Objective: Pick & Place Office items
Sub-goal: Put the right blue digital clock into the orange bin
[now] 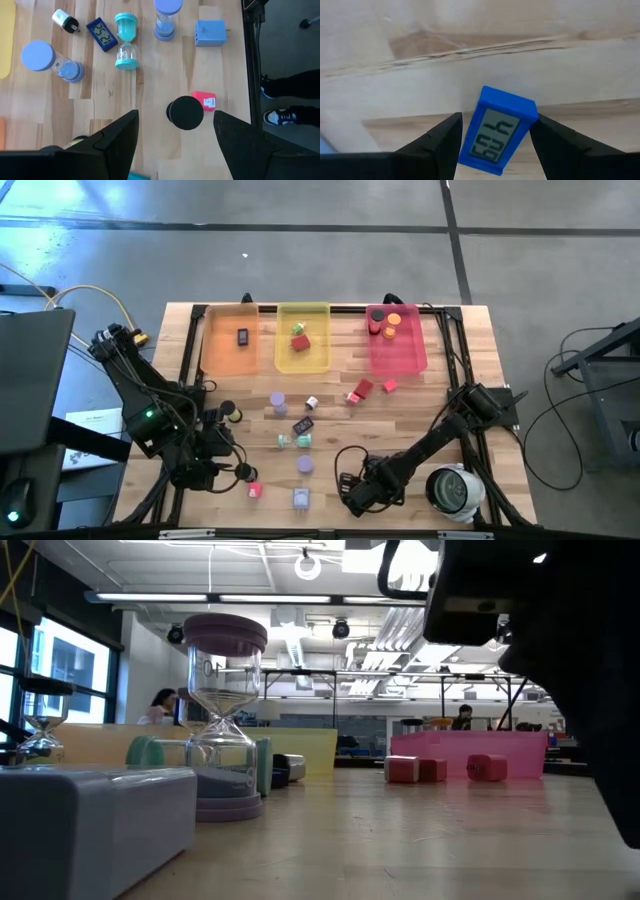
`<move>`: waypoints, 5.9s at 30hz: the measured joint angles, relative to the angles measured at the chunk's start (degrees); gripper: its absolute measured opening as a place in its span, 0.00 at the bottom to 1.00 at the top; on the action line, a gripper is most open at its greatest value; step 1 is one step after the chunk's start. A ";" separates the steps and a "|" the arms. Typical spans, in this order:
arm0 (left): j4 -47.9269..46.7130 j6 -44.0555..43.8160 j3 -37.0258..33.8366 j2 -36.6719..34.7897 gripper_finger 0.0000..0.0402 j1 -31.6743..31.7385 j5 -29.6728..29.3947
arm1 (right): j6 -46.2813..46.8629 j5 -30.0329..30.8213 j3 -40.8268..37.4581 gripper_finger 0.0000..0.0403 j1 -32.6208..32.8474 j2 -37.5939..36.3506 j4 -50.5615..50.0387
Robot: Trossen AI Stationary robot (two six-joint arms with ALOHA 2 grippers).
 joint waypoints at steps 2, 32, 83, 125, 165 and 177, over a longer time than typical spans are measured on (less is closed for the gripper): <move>0.23 0.00 0.00 0.00 0.62 -0.02 0.00 | -3.04 -0.34 -0.03 0.54 0.00 0.00 0.52; 3.88 0.47 0.00 0.00 0.62 0.06 -0.45 | -26.16 30.19 -0.22 0.30 -0.48 -10.98 10.26; 51.61 16.72 0.00 2.88 0.74 26.18 0.15 | -121.56 20.73 -0.08 0.30 -14.99 -37.03 30.81; 61.40 27.91 0.02 4.61 0.97 31.07 -0.42 | -124.08 11.73 -0.13 0.30 -21.07 -36.24 31.10; 65.90 32.61 0.02 7.19 0.36 31.99 1.07 | -125.47 11.13 -0.11 0.34 -21.79 -36.28 28.42; 64.77 33.20 0.02 7.16 0.37 29.74 -0.75 | -130.14 16.79 -0.11 0.70 -20.93 -37.41 30.42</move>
